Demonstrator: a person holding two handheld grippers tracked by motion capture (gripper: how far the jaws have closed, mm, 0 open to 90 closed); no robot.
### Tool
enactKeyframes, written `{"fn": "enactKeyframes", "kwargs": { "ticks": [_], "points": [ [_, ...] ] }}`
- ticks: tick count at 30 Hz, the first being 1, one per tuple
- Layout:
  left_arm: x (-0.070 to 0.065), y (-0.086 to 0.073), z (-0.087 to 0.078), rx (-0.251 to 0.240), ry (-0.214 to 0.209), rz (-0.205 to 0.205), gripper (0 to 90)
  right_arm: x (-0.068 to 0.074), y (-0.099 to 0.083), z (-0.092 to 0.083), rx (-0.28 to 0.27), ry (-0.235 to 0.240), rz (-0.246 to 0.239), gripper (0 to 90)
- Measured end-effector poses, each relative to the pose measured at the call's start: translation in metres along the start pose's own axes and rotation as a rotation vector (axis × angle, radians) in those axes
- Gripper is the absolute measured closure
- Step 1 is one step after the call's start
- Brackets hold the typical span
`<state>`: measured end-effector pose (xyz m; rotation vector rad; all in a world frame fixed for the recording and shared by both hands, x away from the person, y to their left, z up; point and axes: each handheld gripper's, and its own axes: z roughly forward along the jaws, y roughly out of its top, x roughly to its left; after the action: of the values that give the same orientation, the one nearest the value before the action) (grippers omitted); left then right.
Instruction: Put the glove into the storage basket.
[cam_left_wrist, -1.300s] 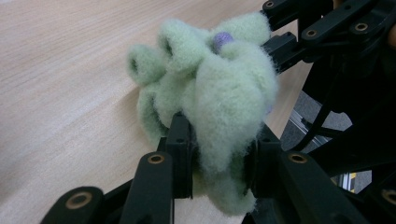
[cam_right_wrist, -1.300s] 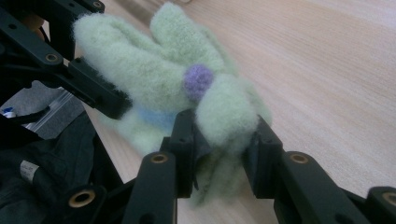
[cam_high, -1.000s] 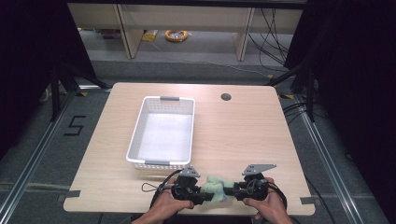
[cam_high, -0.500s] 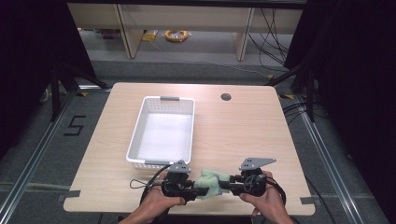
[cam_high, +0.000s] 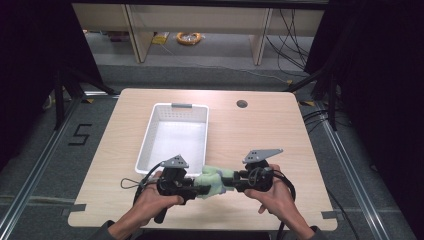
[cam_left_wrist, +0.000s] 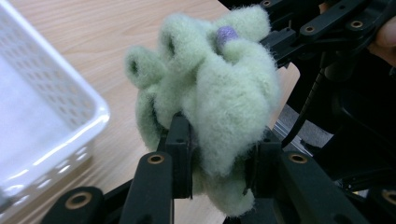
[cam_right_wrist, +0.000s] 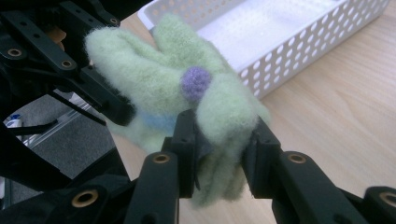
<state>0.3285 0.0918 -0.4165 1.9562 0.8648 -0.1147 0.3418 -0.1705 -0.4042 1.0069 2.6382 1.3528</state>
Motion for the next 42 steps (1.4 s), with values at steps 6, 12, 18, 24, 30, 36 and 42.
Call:
{"fn": "enactKeyframes", "kwargs": {
  "ticks": [6,12,18,24,30,36,42],
  "points": [
    [0.008,0.008,-0.015,-0.013,0.036,-0.003,67.4,0.000,0.025,0.005,0.019,0.012,0.007,70.2],
    [0.016,0.017,-0.029,-0.021,0.044,-0.014,67.4,0.004,0.046,0.010,0.032,0.023,0.007,70.2],
    [0.026,0.025,-0.042,-0.017,0.057,-0.025,67.4,0.002,0.064,0.019,0.033,0.032,0.002,70.2],
    [0.038,0.030,-0.049,-0.019,0.072,-0.040,67.3,0.000,0.083,0.032,0.052,0.028,-0.010,70.2],
    [0.059,0.039,-0.056,-0.010,0.072,-0.074,67.3,-0.004,0.099,0.044,0.059,0.024,-0.003,70.2],
    [0.078,0.041,-0.059,0.016,0.091,-0.109,67.3,-0.011,0.109,0.064,0.072,0.017,0.008,70.3],
    [0.096,0.035,-0.057,0.034,0.111,-0.151,67.3,-0.016,0.112,0.088,0.106,0.017,0.050,70.3]
  ]
}}
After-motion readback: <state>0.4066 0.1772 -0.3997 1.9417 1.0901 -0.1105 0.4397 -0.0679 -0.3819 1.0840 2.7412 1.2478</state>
